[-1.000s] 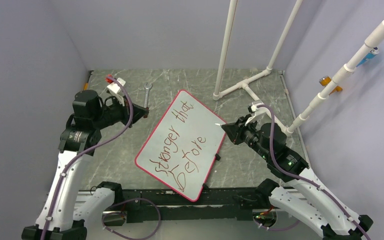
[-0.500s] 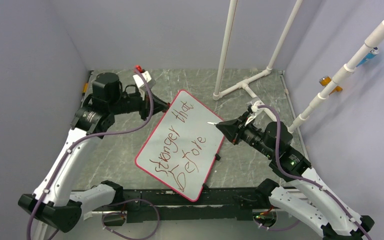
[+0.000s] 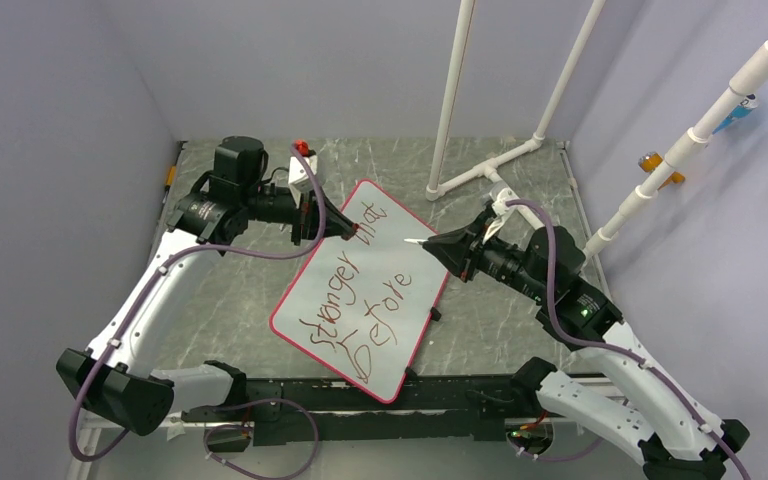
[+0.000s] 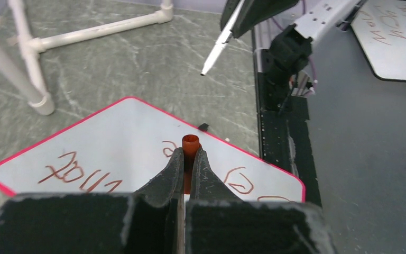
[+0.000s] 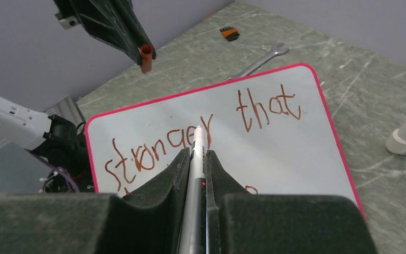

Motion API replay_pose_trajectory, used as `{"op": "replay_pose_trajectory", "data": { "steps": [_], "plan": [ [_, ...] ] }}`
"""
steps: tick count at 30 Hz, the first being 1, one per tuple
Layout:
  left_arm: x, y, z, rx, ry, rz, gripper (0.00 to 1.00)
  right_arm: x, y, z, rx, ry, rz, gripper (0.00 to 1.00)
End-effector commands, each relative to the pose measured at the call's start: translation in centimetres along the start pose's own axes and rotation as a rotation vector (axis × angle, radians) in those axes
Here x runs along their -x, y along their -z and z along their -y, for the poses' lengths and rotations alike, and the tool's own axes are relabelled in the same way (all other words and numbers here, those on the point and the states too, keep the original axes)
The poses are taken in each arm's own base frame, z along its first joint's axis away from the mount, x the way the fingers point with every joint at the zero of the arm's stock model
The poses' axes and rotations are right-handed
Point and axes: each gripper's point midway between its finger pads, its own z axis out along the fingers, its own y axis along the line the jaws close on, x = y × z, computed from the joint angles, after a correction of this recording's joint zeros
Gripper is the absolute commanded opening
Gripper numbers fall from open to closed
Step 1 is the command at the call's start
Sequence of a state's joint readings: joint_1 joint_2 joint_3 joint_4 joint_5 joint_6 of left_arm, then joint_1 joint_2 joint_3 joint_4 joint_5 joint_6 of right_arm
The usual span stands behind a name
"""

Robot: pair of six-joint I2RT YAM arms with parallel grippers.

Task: Write a sentence on the whiteboard
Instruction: Close the whiteboard marker at the center of the board.

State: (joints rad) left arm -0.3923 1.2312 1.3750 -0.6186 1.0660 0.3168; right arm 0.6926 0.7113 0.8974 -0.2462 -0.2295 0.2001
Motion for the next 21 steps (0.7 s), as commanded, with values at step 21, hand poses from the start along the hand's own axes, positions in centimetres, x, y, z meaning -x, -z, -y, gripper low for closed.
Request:
{"op": "replay_pose_trajectory", "data": {
  "steps": [21],
  "plan": [
    [-1.6, -1.7, 4.3, -0.211, -0.053, 0.000, 0.00, 4.8, -0.5, -6.5, 0.341, -0.016, -0.003, 0.00]
  ]
}}
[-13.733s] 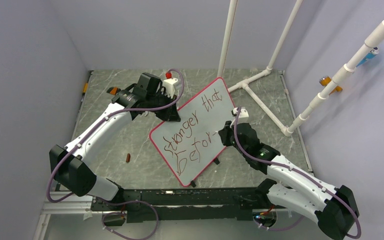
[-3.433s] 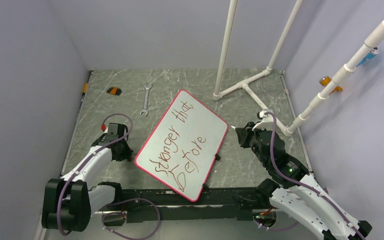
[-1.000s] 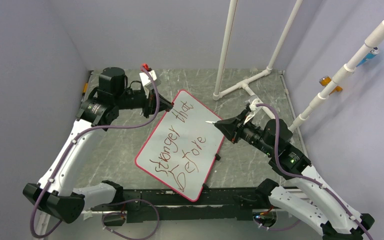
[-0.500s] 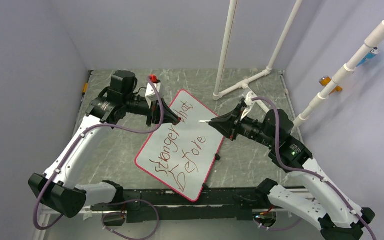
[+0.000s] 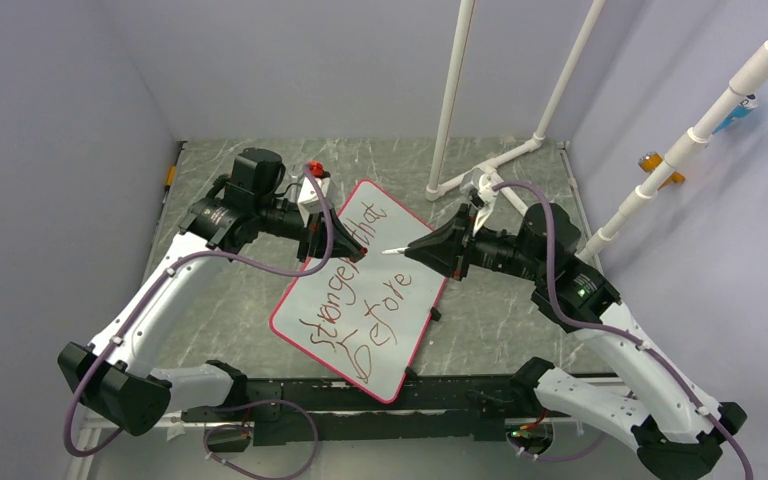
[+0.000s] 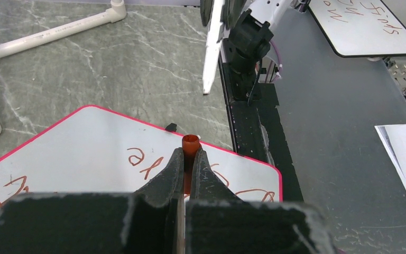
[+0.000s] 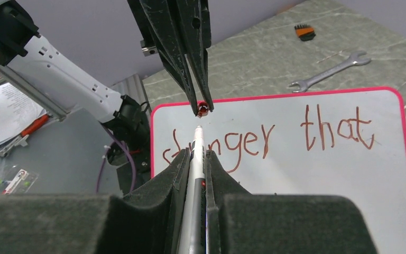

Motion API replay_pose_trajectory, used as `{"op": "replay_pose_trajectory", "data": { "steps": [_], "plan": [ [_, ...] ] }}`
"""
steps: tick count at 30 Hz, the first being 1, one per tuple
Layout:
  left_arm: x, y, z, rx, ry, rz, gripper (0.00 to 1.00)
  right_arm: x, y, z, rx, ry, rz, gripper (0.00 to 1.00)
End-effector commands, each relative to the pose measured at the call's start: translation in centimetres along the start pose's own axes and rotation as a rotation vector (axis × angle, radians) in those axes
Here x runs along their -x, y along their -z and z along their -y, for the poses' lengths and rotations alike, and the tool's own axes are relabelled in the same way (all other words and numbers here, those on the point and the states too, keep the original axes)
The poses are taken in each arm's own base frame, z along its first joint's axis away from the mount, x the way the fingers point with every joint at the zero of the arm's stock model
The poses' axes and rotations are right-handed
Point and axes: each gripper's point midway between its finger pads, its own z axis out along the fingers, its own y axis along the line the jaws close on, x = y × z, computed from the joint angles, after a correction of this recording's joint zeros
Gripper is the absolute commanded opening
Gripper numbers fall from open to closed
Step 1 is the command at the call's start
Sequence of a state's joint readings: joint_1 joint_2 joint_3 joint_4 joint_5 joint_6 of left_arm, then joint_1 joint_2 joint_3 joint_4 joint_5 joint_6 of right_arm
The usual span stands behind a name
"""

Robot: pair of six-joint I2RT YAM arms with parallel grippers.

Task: Write a sentence on the whiteboard
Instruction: Close the whiteboard marker at the center of the board.

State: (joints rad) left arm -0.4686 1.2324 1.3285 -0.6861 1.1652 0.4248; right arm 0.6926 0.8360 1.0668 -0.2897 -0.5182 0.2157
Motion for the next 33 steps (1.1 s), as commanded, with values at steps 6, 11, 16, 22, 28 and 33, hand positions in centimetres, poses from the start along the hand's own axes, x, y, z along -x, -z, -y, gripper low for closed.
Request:
{"op": "replay_pose_trajectory", "data": {
  "steps": [6, 11, 16, 22, 28, 33],
  "plan": [
    [0.1, -0.3, 0.3, -0.026, -0.024, 0.011, 0.00, 2.2, -0.8, -1.2, 0.073, -0.012, 0.056, 0.00],
    [0.0, -0.4, 0.2, -0.027, -0.018, 0.008, 0.00, 2.2, -1.1, -1.2, 0.084, -0.021, 0.059, 0.00],
    [-0.1, -0.5, 0.2, -0.028, -0.013, 0.005, 0.00, 2.0, -1.3, -1.2, 0.091, -0.029, 0.058, 0.00],
    [-0.1, -0.6, 0.2, -0.029, -0.014, 0.006, 0.00, 1.9, -1.7, -0.9, 0.085, -0.043, 0.060, 0.00],
    [0.0, -0.5, 0.3, -0.031, -0.016, 0.010, 0.00, 1.5, -2.2, -0.3, 0.070, -0.055, 0.050, 0.00],
    [0.1, -0.5, 0.4, -0.033, -0.015, 0.013, 0.00, 1.3, -2.6, -0.1, 0.071, -0.067, 0.048, 0.00]
  ]
}}
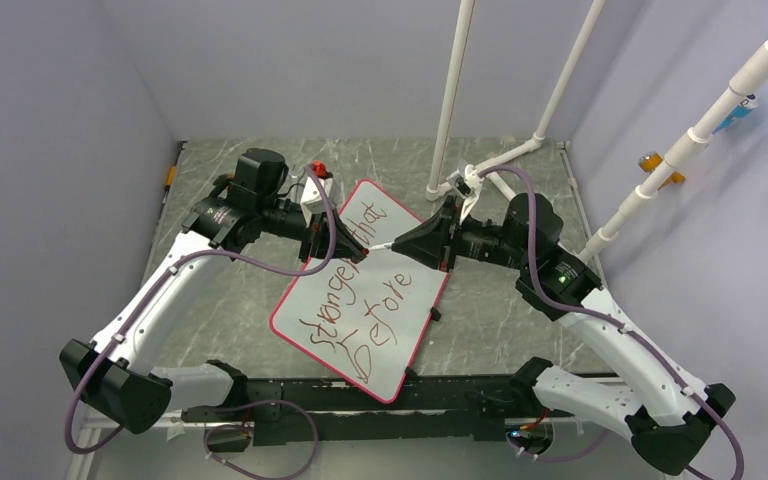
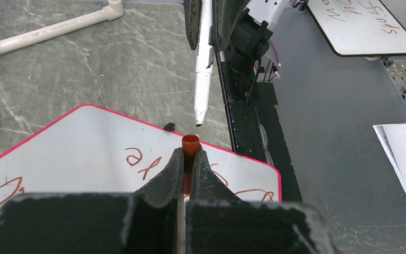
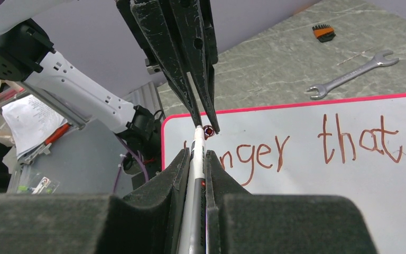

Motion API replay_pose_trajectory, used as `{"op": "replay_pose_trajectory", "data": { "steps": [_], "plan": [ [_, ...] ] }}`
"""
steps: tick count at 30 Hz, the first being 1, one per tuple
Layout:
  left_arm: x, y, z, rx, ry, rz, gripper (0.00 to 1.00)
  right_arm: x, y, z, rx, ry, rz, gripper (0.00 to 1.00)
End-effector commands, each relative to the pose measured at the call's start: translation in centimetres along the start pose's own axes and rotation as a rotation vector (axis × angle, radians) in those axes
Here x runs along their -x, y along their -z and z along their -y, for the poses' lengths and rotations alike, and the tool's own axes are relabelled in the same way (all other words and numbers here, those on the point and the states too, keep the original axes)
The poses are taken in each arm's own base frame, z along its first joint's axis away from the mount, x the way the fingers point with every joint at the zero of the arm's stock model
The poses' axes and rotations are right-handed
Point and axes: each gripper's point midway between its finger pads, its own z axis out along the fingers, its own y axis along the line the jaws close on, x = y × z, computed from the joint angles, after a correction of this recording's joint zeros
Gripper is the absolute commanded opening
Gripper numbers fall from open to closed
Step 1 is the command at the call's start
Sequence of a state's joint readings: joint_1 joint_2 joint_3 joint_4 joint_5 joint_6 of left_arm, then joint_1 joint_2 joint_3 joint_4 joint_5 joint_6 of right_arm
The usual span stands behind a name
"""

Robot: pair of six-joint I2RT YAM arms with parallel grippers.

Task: Write a sentence on the whiteboard
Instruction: Close the whiteboard marker at the center of the board.

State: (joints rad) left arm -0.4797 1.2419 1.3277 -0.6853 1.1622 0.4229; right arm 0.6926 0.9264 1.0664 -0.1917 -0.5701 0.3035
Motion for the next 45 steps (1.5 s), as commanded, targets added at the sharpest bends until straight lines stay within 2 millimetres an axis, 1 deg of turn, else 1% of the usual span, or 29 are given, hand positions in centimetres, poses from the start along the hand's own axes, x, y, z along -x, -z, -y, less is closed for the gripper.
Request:
{"op": "replay_pose_trajectory", "data": {
  "steps": [1, 7, 23, 28, 34, 45],
  "plan": [
    [0.4, -0.2, 0.4, -0.023, -0.025, 0.020, 0.00, 1.3, -0.3, -0.4, 0.023, 0.016, 0.053, 0.00],
    [0.3, -0.1, 0.5, -0.022, -0.025, 0.021, 0.00, 0.9, -0.5, -0.1, 0.018, 0.006, 0.045, 0.00],
    [0.4, -0.1, 0.5, -0.016, -0.030, 0.023, 0.00, -1.1, -1.1, 1.1, -0.012, -0.019, -0.004, 0.00],
    [0.4, -0.1, 0.5, -0.016, -0.027, 0.023, 0.00, -1.4, -1.3, 1.3, -0.022, -0.022, -0.018, 0.00],
    [0.3, -0.1, 0.4, -0.015, -0.025, 0.021, 0.00, -1.3, -1.3, 1.3, -0.021, -0.016, -0.024, 0.00],
    [-0.2, -0.3, 0.2, -0.004, -0.013, 0.003, 0.00, -2.2, -2.8, 1.2, 0.015, 0.014, -0.174, 0.00]
  ]
}}
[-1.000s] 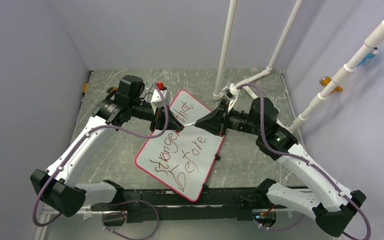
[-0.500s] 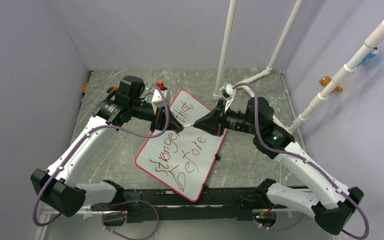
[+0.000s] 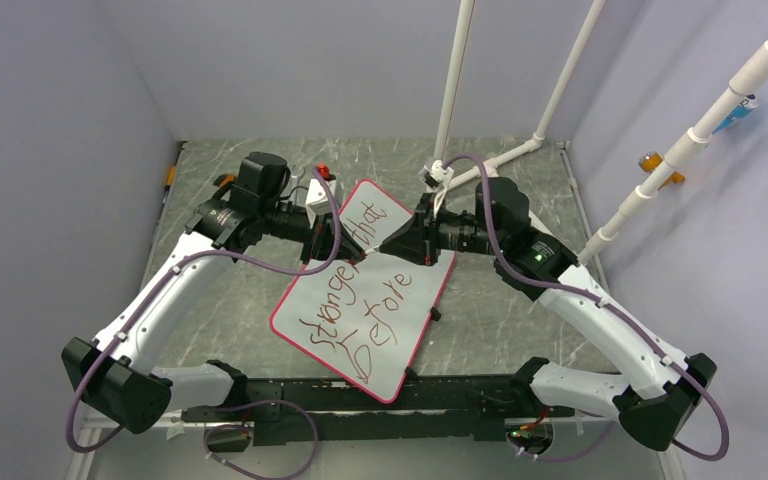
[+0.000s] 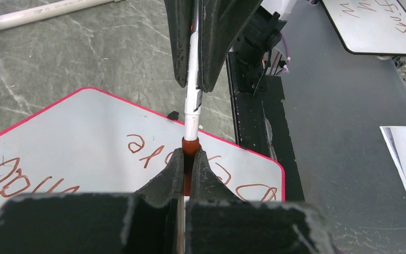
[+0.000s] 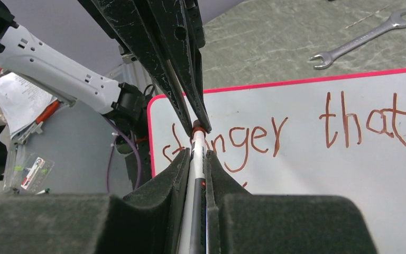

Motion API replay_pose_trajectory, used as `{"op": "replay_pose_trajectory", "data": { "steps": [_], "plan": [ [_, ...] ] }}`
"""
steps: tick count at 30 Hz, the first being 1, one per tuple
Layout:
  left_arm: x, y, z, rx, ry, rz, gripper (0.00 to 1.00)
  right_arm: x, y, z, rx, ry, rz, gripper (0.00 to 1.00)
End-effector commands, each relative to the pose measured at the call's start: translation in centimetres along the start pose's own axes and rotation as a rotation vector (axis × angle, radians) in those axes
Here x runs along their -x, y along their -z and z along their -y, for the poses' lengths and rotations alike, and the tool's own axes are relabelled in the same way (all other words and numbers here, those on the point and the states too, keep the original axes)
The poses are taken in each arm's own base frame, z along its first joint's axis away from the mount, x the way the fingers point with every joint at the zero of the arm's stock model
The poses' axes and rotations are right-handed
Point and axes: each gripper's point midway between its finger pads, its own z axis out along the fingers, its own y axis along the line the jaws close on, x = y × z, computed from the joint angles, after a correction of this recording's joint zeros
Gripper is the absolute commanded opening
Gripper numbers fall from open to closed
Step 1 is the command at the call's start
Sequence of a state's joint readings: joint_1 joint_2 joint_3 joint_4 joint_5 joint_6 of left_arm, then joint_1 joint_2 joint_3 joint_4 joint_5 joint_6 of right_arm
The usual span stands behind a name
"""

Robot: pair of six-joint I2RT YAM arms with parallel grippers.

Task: Write a sentence on the whiteboard
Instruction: Close the whiteboard marker at the center of the board.

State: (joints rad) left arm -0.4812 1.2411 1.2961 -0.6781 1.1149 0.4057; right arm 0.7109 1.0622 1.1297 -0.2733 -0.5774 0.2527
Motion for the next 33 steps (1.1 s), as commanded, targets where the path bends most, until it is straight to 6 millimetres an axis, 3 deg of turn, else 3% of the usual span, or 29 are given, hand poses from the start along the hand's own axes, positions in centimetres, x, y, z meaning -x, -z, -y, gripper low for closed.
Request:
{"op": "replay_pose_trajectory", "data": {
  "steps": [1, 16, 24, 33],
  "plan": [
    [1.2, -0.1, 0.9, -0.038, -0.051, 0.031, 0.00, 0.3, -0.4, -0.6, 0.023, 0.050, -0.051, 0.00],
    [1.2, -0.2, 1.4, -0.061, -0.052, 0.036, 0.00, -1.5, -3.1, -2.8, 0.082, 0.162, -0.133, 0.00],
    [1.5, -0.3, 2.3, -0.101, -0.057, 0.045, 0.00, -1.8, -3.3, -3.4, 0.160, 0.256, -0.171, 0.00],
    [2.4, 0.2, 4.0, -0.152, -0.094, 0.084, 0.00, -4.0, -3.5, -3.7, 0.229, 0.265, -0.194, 0.00]
  ]
}}
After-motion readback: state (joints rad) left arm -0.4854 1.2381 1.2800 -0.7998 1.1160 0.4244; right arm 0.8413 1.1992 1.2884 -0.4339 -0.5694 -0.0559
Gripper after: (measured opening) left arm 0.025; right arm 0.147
